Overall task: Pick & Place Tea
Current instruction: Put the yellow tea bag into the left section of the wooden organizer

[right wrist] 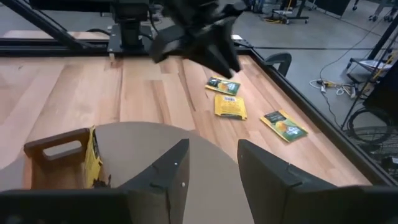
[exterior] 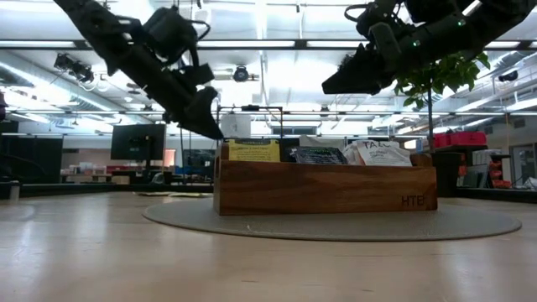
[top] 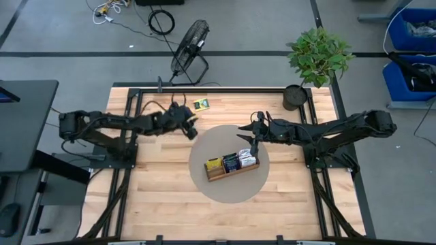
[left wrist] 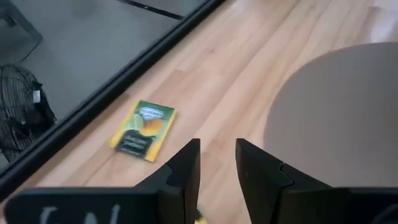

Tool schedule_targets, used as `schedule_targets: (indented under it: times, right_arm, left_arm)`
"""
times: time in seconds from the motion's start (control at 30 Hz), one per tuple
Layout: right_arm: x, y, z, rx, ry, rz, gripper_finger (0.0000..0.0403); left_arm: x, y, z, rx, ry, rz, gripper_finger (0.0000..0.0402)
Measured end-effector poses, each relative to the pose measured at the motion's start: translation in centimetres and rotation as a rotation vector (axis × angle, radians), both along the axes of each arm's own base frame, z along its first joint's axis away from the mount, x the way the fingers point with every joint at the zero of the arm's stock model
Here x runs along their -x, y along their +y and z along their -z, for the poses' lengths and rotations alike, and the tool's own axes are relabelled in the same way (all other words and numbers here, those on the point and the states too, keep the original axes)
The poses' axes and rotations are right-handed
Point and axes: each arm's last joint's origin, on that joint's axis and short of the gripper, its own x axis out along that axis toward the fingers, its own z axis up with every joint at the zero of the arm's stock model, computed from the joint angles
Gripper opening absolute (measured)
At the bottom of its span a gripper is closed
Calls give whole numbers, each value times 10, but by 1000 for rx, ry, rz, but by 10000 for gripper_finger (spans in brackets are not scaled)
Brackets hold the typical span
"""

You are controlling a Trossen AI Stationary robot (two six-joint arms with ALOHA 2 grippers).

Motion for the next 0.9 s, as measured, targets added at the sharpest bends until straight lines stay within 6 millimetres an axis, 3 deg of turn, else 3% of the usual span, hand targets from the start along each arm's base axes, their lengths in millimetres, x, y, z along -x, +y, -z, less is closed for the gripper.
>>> schedule_targets:
  times: [0.27,0.5,0.7,0.9]
  right_arm:
    - [-1,0,-1,1,-22,3,143]
    - [-4,0,4,1,-8,3,143]
    - [-7,0,9,0,13,3,143]
    - [-8,0,8,-1,-1,3,143]
  left_arm:
    - [4,44,1,132,-31,103,106]
    - [-2,80,-6,81,-7,101,139]
    - [-10,107,1,119,207,112,203]
    - [-32,127,11,170,380,161,224]
